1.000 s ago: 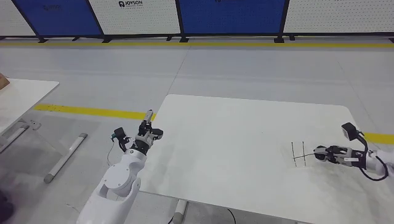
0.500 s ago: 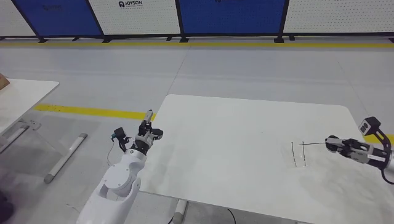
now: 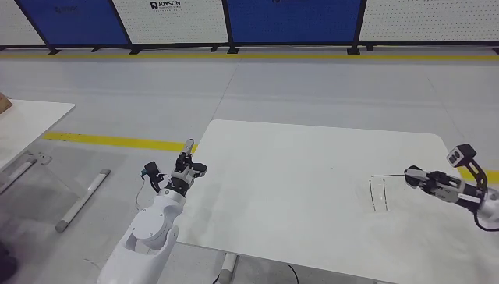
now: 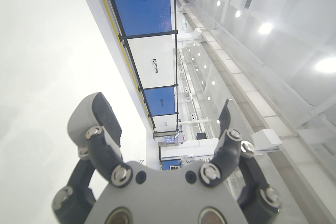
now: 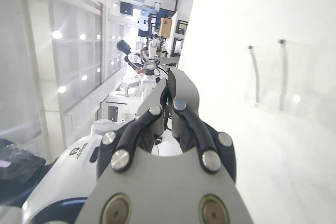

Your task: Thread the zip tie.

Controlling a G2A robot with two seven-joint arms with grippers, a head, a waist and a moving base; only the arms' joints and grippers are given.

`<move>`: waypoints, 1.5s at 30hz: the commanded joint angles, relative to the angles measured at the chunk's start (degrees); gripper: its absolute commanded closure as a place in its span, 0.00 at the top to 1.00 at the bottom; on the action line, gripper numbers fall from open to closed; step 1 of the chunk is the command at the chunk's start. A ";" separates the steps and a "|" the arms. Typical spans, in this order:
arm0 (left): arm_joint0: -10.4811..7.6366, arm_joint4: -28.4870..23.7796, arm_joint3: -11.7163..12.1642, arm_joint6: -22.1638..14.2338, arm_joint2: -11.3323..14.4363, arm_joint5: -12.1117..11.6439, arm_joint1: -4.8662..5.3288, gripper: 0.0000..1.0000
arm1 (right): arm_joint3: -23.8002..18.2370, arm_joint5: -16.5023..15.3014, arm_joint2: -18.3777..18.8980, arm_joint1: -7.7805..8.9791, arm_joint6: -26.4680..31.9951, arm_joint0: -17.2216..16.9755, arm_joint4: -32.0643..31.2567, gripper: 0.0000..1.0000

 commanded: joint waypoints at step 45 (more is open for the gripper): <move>-5.03 18.76 0.08 -5.55 17.34 -3.34 -1.31 1.00 | -23.06 0.02 -3.39 -2.87 -17.89 -8.40 -7.35 0.00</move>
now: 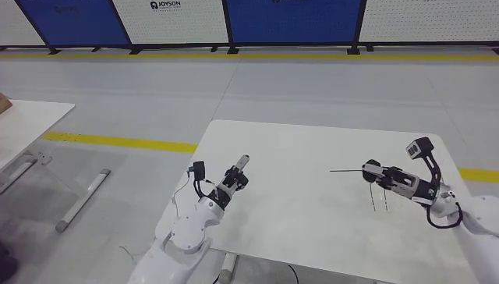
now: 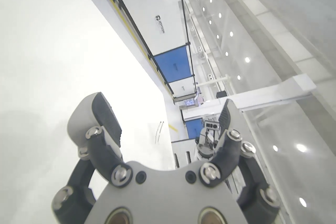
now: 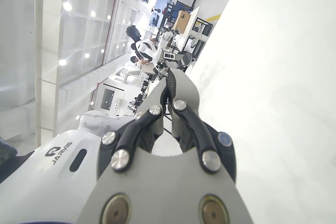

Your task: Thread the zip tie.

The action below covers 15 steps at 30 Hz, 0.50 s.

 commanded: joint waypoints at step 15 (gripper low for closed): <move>-7.00 -3.48 4.12 -4.90 5.35 3.12 -0.93 1.00 | 1.60 0.00 -3.66 -3.18 -2.27 0.77 0.18 0.00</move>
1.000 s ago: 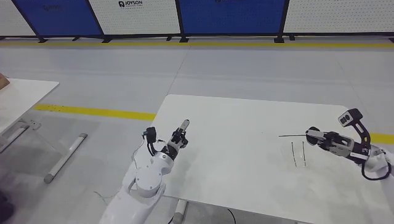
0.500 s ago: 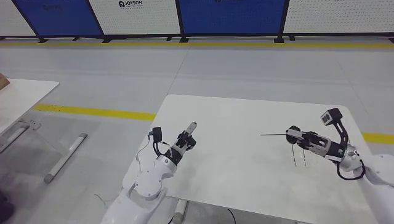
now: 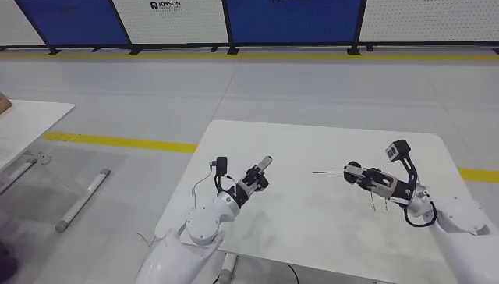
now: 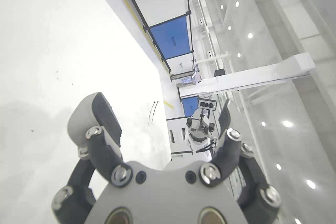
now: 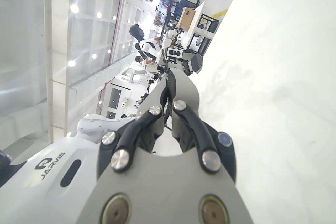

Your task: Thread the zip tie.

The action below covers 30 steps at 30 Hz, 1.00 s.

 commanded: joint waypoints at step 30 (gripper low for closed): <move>-7.00 -10.32 7.81 -11.03 7.12 -4.66 -1.49 1.00 | 0.01 0.00 -4.05 -4.69 -10.42 -1.28 2.74 0.00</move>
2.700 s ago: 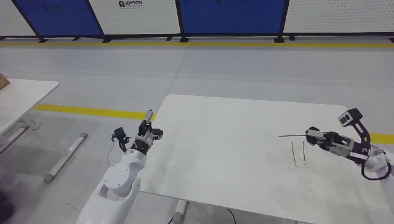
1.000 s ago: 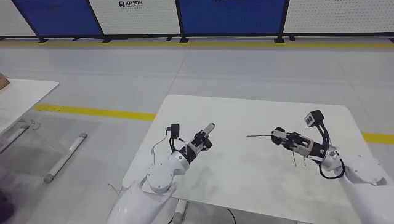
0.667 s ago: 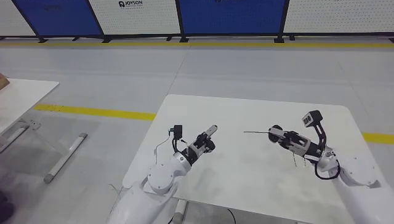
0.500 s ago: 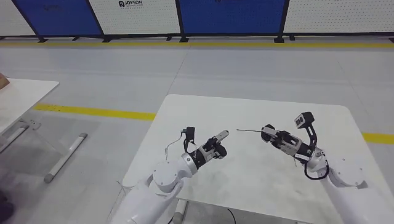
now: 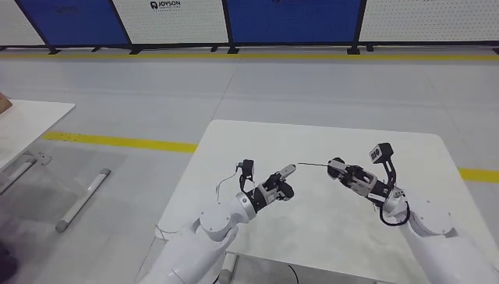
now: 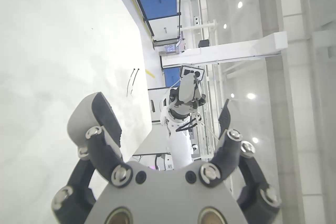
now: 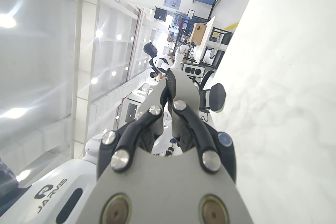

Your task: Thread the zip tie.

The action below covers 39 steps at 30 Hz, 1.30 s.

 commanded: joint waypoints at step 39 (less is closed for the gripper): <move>-4.53 -5.08 2.90 2.21 4.08 2.36 -1.48 1.00 | -2.46 6.92 -3.03 -1.32 -6.44 -1.52 -6.60 0.00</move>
